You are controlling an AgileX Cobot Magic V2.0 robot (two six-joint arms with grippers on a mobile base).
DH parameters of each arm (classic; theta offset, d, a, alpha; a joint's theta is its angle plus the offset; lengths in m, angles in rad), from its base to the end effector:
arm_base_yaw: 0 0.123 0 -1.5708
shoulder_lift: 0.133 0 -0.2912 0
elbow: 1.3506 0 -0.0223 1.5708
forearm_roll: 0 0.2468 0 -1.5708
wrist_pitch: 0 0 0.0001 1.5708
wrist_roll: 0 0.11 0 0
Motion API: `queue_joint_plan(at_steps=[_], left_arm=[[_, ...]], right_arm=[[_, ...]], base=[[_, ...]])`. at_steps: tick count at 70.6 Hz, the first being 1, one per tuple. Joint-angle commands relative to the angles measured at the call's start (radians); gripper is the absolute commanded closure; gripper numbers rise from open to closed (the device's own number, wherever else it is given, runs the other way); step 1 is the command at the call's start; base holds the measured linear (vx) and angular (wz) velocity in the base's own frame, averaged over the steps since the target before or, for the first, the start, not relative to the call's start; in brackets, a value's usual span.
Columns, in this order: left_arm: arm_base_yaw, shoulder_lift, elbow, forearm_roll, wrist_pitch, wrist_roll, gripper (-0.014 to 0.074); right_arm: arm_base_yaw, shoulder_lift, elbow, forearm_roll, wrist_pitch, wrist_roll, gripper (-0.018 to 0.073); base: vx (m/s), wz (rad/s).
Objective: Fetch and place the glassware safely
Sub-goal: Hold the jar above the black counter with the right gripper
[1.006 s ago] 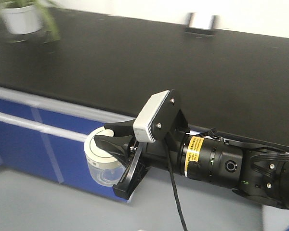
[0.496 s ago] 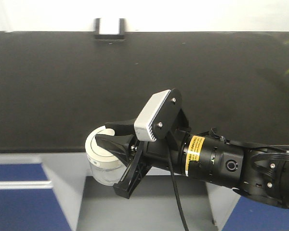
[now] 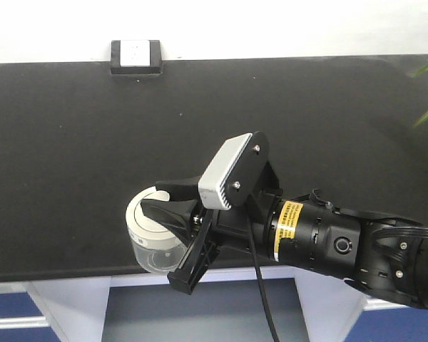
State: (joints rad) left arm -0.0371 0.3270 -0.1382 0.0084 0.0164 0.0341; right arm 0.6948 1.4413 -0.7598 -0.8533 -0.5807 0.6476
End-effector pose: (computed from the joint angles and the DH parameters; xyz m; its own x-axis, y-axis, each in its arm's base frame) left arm 0.0960 -0.0035 0.2364 -0.1160 0.0468 -0.9921 0.0419 0.9982 0.0422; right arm 0.2140 0.2375 0.2758 -0.0379 -0.1693 -0.9848 -0.9055 0.4227 -0.0378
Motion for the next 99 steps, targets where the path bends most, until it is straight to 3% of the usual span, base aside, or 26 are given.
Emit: queue_joint_plan(at_steps=[1, 99], left_arm=[[0.001, 0.007, -0.025, -0.008, -0.079, -0.002, 0.0603], [0.002, 0.031, -0.025, -0.008, -0.06, -0.002, 0.0603]], right_arm=[[-0.002, -0.041, -0.031, 0.032, -0.083, -0.003, 0.0563], [-0.013, 0.014, -0.028, 0.025, -0.075, -0.003, 0.0563]], base=[[0.21, 0.08], [0.11, 0.04]])
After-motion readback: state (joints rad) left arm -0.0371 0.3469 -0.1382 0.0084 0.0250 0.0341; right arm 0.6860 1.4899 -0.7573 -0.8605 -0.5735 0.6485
